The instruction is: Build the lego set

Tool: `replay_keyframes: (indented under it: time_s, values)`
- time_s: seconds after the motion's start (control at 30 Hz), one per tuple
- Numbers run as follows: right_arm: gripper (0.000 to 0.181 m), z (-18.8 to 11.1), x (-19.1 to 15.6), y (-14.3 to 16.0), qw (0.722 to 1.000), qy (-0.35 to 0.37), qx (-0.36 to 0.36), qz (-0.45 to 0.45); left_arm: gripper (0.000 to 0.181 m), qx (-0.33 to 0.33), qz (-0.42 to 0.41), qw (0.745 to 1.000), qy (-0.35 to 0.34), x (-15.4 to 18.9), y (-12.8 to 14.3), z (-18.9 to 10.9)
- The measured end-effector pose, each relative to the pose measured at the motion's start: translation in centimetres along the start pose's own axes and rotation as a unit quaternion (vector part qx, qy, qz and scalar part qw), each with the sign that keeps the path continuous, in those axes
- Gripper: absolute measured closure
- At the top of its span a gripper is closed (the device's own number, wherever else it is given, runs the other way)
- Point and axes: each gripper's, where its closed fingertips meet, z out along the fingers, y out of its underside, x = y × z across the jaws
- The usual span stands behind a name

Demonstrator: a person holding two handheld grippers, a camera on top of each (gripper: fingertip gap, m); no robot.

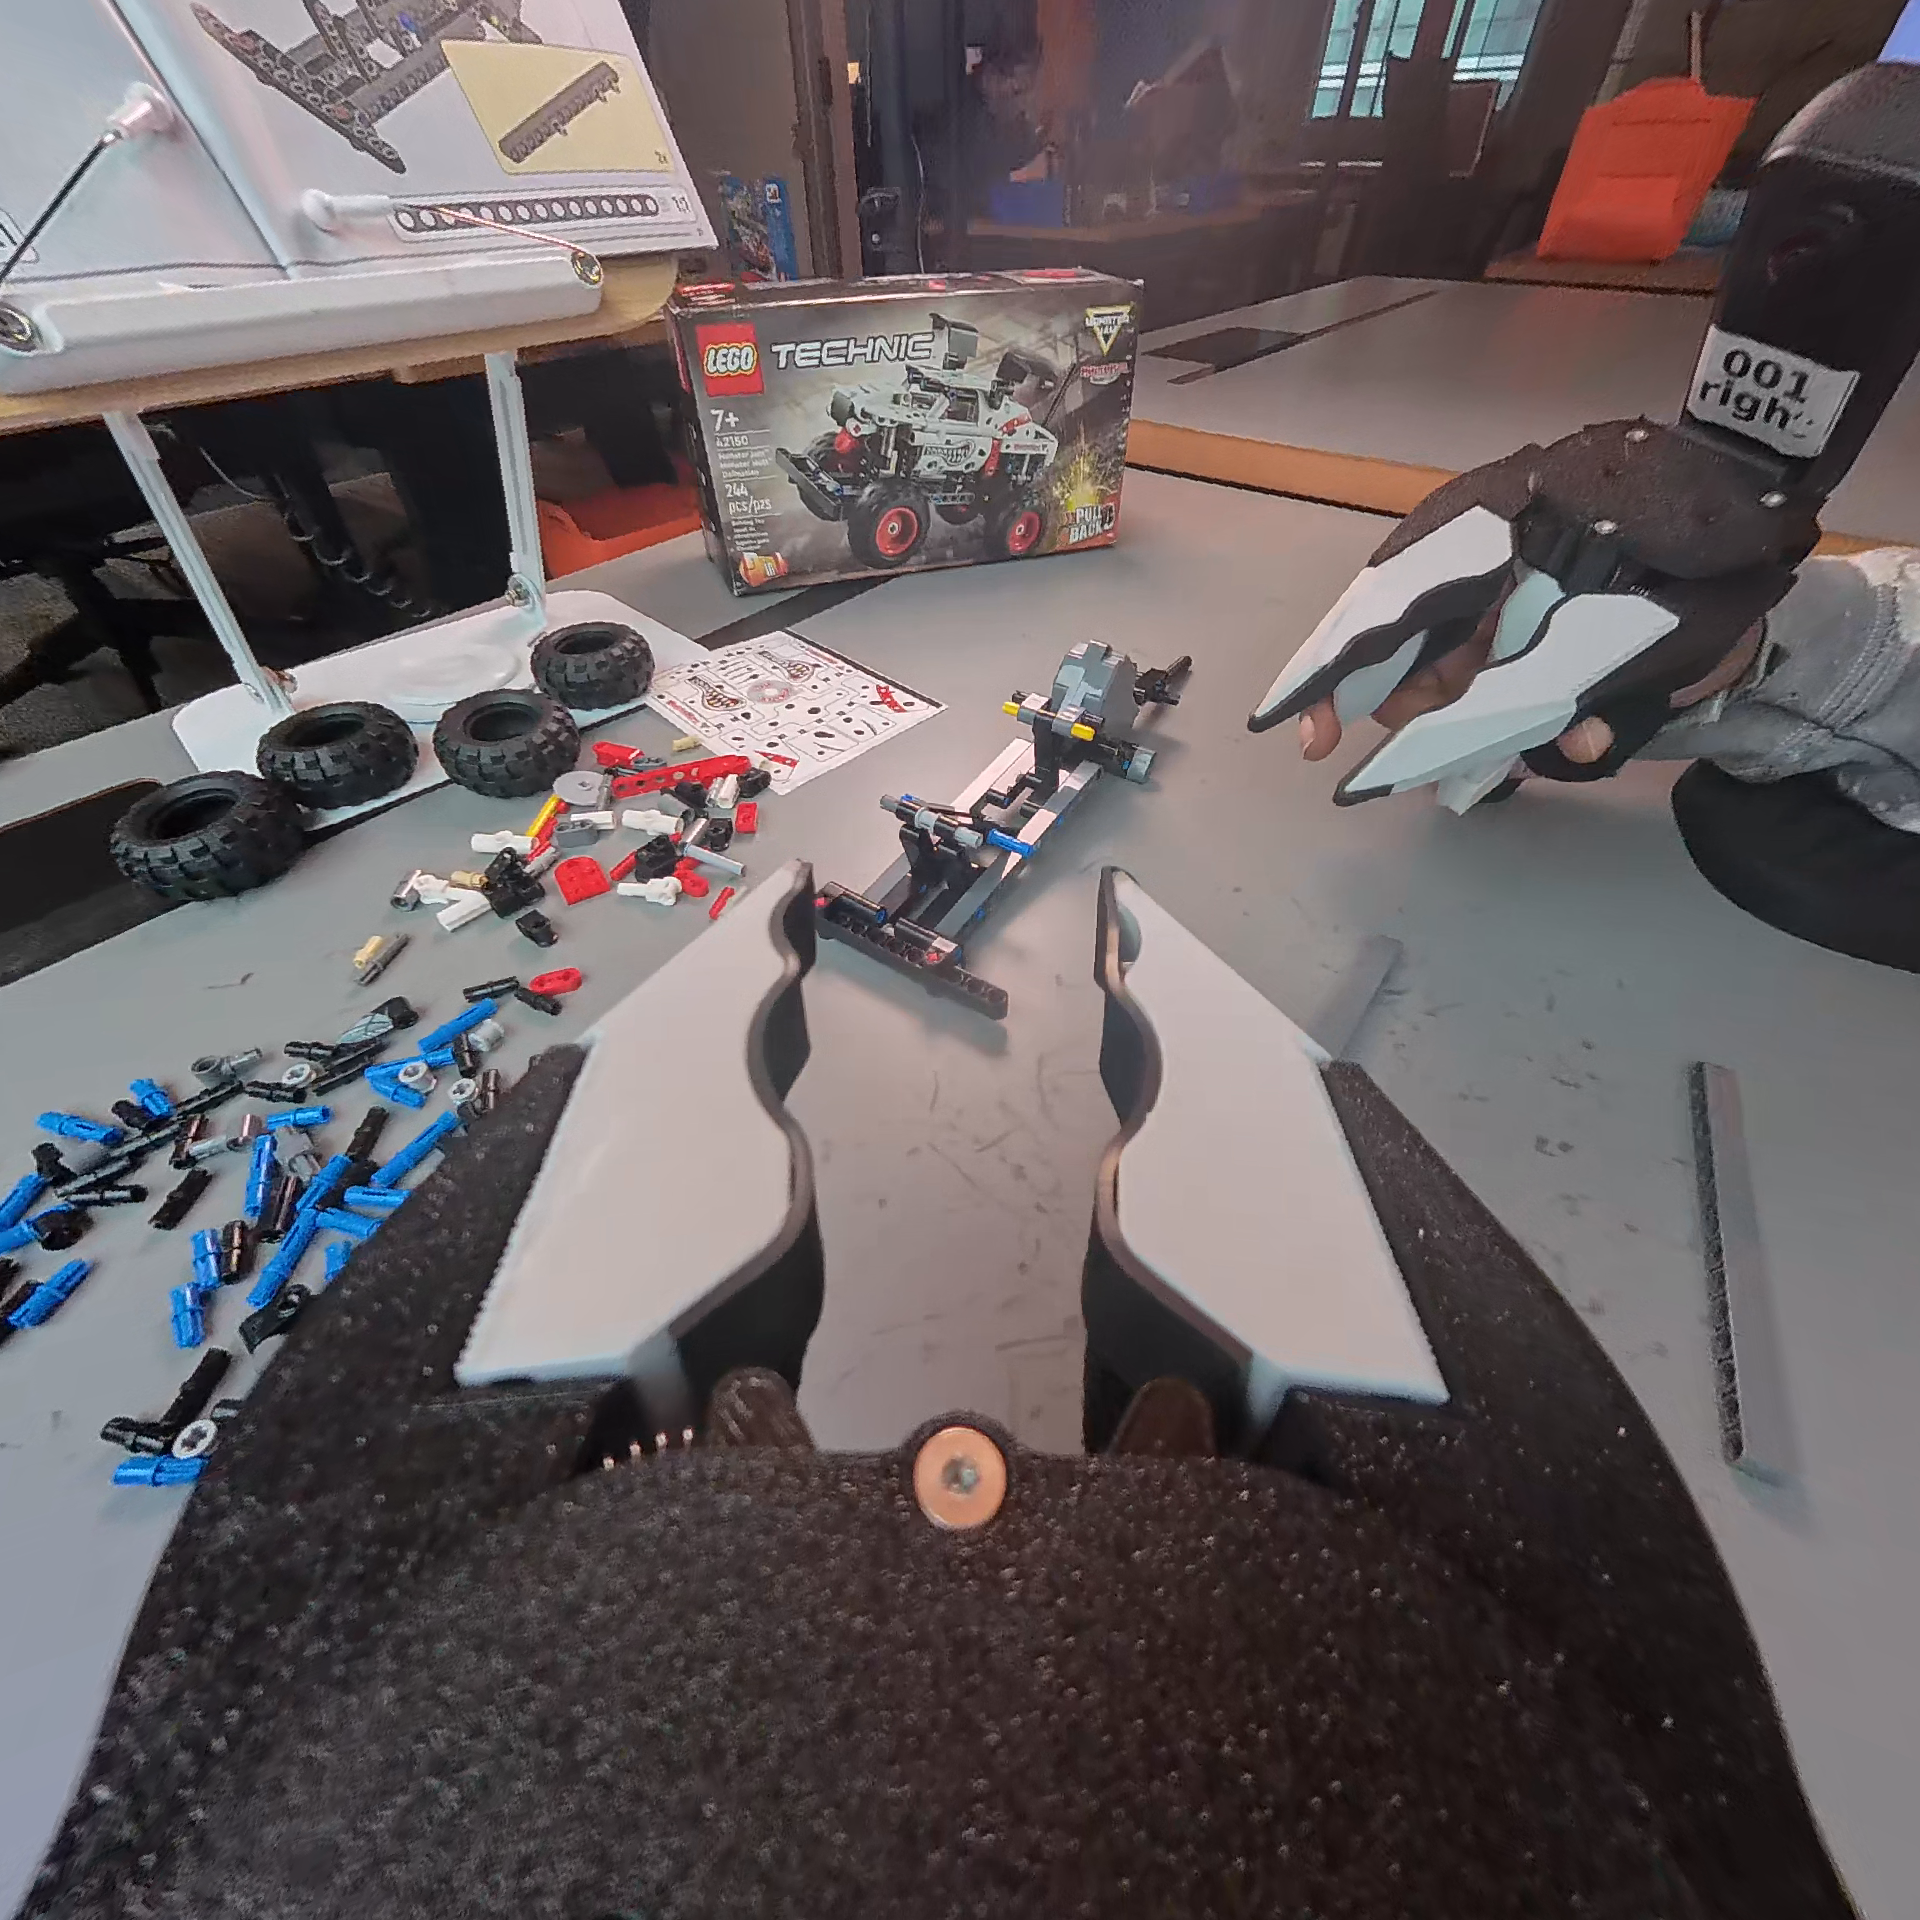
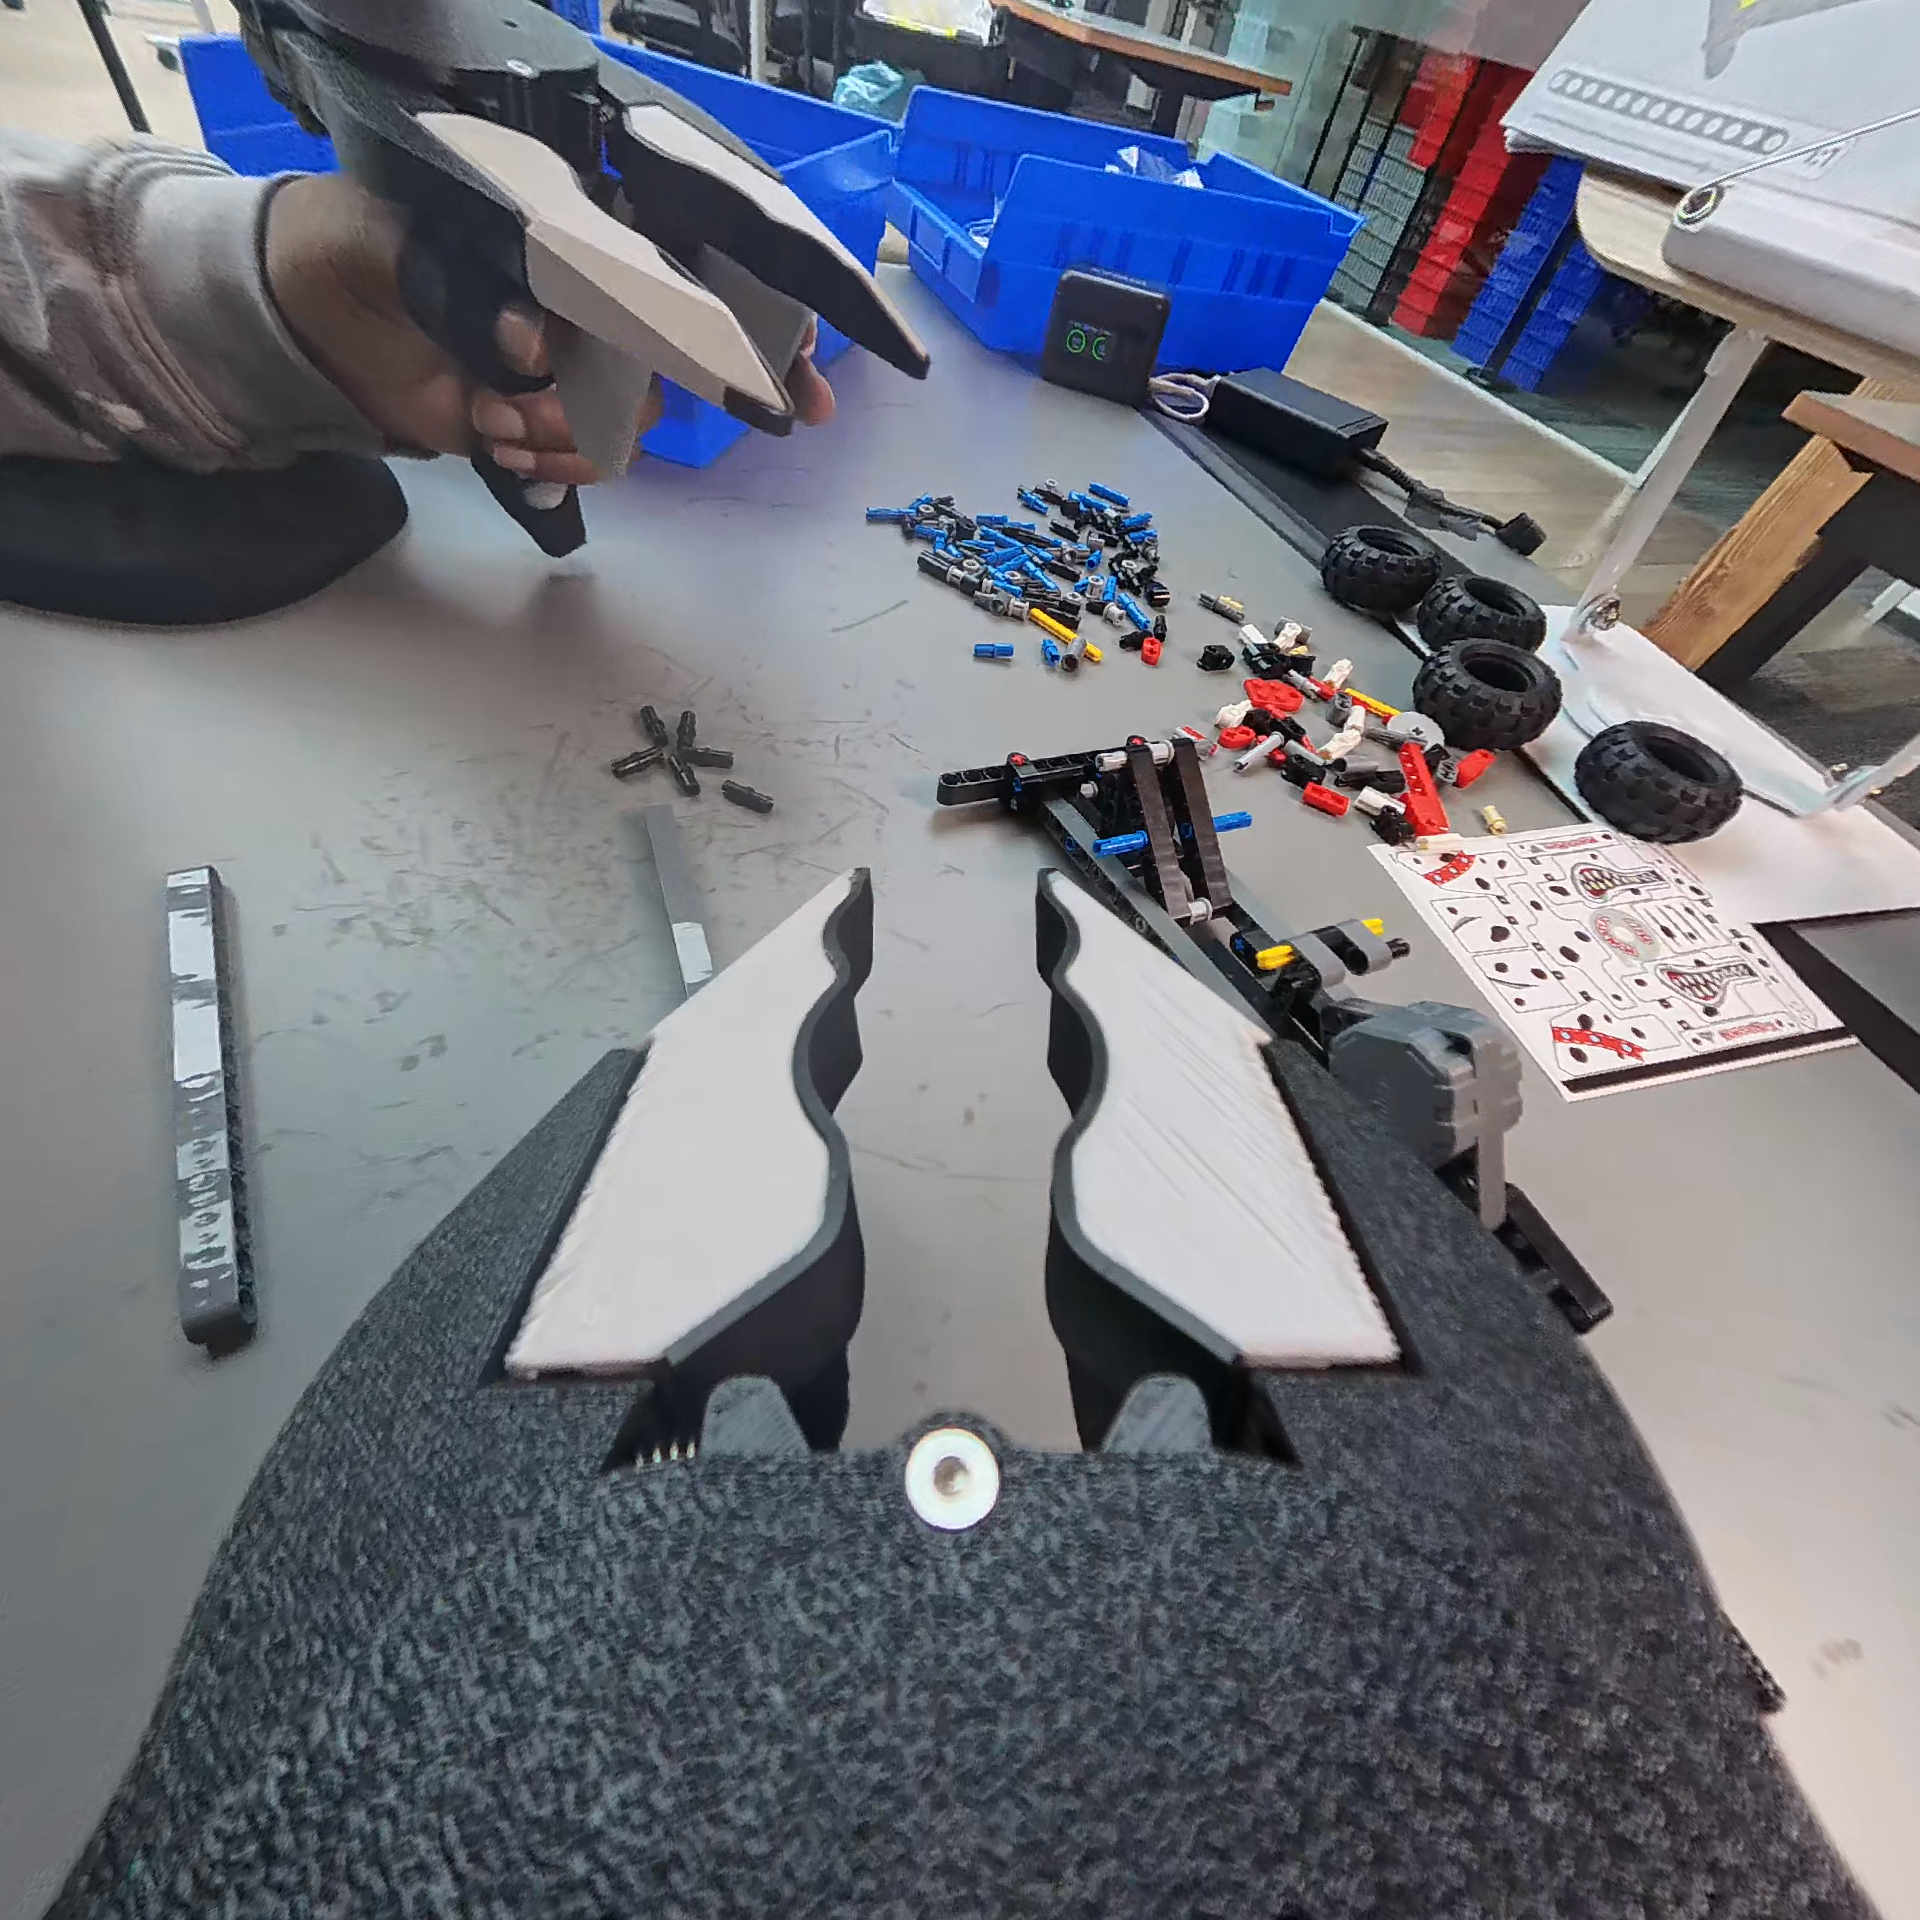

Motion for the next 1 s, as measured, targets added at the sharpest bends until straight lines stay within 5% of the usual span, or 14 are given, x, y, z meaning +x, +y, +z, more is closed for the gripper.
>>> replay_keyframes:
  time_s: [0.37, 0.73, 1.0]
  values:
    - [0.150, 0.4, -1.5, -0.7, 1.000, -0.022, 0.009, -0.004, 0.128, -0.014, 0.026, 1.000, -0.002, 0.3, 0.8, 0.4]
    - [0.151, 1.0, -4.7, 2.8, 0.989, -0.078, -0.107, -0.067, 0.137, -0.029, 0.081, 0.996, -0.017, -0.4, 0.1, -0.5]
    - [0.144, 1.0, -4.4, 4.5, 0.982, -0.067, -0.160, -0.076, 0.147, -0.113, 0.121, 0.973, 0.160, 4.2, 3.7, -1.8]
